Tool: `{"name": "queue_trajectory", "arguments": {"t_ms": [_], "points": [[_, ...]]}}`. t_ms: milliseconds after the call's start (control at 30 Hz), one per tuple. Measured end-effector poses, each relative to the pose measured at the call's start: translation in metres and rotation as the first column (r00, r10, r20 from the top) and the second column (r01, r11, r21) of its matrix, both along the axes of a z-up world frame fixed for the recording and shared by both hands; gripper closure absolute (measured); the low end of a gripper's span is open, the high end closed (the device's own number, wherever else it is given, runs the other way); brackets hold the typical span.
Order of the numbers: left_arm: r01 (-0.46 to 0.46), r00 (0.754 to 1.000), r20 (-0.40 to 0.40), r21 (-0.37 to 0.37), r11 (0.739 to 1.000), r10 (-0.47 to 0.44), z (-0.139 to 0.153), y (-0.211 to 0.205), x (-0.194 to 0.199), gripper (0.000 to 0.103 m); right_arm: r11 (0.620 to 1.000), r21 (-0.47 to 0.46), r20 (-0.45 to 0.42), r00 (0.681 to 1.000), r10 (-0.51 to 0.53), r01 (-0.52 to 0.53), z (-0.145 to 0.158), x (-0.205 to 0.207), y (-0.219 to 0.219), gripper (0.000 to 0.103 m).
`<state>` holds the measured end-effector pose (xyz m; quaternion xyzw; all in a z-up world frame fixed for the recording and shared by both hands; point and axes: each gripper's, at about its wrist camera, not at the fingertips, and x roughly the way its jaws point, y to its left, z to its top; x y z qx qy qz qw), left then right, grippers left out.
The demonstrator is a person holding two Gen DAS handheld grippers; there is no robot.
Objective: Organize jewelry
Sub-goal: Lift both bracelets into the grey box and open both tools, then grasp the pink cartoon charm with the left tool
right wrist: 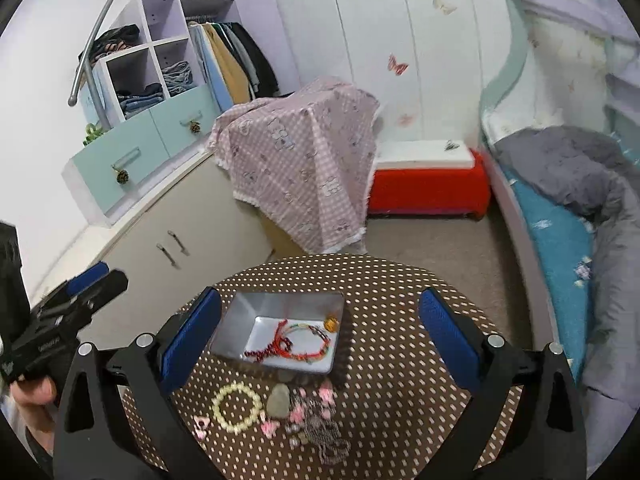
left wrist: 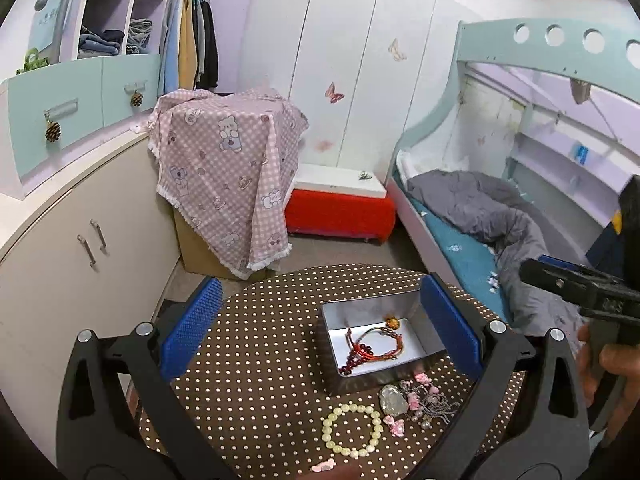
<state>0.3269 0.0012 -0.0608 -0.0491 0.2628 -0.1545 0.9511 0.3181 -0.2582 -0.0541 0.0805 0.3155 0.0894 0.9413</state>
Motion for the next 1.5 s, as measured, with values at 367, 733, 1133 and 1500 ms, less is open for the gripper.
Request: {"name": "queue_trajectory", "arguments": {"t_ms": [367, 733, 1133, 1500], "points": [[-0.013, 0.999, 0.036, 0.049, 0.999, 0.011, 0.001, 0.009, -0.043, 0.006, 0.996, -0.075, 0.066, 0.997, -0.048, 0.053, -0.001, -0.064, 0.009, 0.008], [-0.170, 0.985, -0.001, 0.092, 0.981, 0.171, -0.024, 0.009, -0.083, 0.006, 0.996, -0.069, 0.103, 0.992, 0.072, -0.065, -0.014, -0.071, 0.007, 0.008], [-0.071, 0.975, -0.194, 0.189, 0.979, 0.108, -0.096, -0.008, -0.078, 0.006, 0.998, -0.051, -0.011, 1.000, 0.029, -0.030, -0.061, -0.073, -0.001, 0.008], [0.014, 0.935, -0.348, 0.242, 0.970, 0.073, -0.149, -0.029, -0.063, 0.032, 0.998, -0.053, -0.111, 0.994, 0.019, -0.025, -0.095, -0.066, -0.007, 0.008]]}}
